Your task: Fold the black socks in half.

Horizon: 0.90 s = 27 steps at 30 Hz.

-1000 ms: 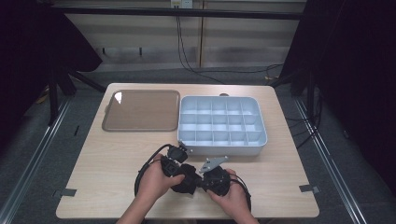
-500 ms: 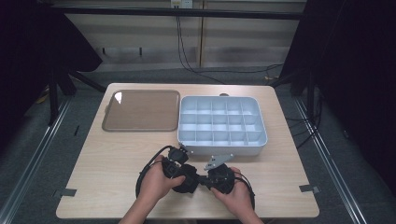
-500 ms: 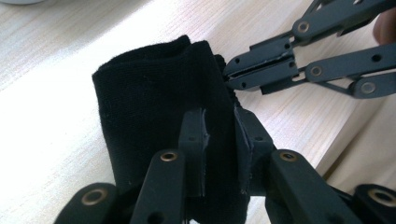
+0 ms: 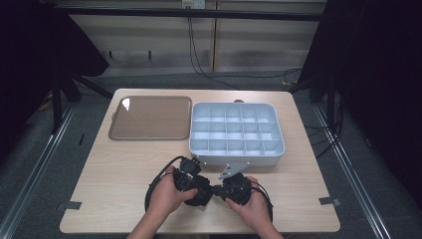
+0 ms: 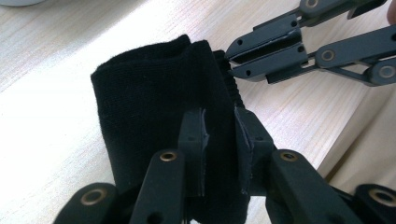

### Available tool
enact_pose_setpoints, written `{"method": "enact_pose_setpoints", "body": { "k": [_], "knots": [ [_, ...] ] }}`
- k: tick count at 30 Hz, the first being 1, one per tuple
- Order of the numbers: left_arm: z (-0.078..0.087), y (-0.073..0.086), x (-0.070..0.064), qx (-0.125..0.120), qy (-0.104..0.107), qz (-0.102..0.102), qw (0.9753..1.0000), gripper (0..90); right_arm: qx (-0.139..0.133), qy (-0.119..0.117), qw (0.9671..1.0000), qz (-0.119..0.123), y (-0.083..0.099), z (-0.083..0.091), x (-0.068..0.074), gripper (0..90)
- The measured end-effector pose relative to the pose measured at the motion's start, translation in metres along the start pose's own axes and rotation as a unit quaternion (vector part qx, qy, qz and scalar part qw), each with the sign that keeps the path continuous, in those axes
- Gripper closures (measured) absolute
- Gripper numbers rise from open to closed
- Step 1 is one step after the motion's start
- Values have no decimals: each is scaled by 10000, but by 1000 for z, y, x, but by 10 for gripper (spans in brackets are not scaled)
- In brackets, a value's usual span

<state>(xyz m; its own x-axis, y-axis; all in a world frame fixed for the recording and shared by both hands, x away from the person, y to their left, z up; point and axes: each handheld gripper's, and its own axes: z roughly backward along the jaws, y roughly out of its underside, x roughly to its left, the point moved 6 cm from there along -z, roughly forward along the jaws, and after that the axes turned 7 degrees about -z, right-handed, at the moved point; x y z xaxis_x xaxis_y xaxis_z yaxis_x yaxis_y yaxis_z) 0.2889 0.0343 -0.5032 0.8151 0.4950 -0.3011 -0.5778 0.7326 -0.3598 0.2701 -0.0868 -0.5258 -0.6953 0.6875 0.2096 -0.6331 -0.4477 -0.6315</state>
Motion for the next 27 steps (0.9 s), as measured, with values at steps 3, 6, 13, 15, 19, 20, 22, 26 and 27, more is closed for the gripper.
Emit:
{"method": "enact_pose_setpoints", "body": {
  "k": [3, 6, 13, 15, 19, 20, 22, 26, 27],
  "knots": [
    [0, 0, -1, -6, -7, -1, 10000, 717, 22, 33, 10000, -7, 4, -1, -2, 847],
    [0, 1, -1, 21, -3, -21, 10000, 720, 25, 3, 10000, -32, 7, -2, -3, 843],
    [-4, 1, 0, 35, 76, 72, 9999, 748, 2, 99, 9999, -33, 7, 7, -9, 832],
    [-5, 2, 1, 34, 99, 47, 9999, 773, 9, 132, 9999, -75, 8, 10, -11, 829],
    [-9, 3, -2, 21, 58, -57, 10000, 806, 21, 195, 9998, -58, 10, 12, -15, 829],
    [-9, 3, -2, 16, 56, -71, 10000, 810, 15, 177, 9998, -83, 10, 12, -15, 828],
    [-9, 3, -2, 25, 54, -76, 10000, 813, 42, 200, 9998, -86, 12, 12, -15, 828],
    [-9, 3, -4, 37, -2, -115, 9999, 811, 54, 200, 9998, -81, 14, 11, -15, 827],
    [-8, 3, -4, 32, 15, -99, 9999, 806, 44, 181, 9998, -82, 14, 11, -15, 826]
  ]
}}
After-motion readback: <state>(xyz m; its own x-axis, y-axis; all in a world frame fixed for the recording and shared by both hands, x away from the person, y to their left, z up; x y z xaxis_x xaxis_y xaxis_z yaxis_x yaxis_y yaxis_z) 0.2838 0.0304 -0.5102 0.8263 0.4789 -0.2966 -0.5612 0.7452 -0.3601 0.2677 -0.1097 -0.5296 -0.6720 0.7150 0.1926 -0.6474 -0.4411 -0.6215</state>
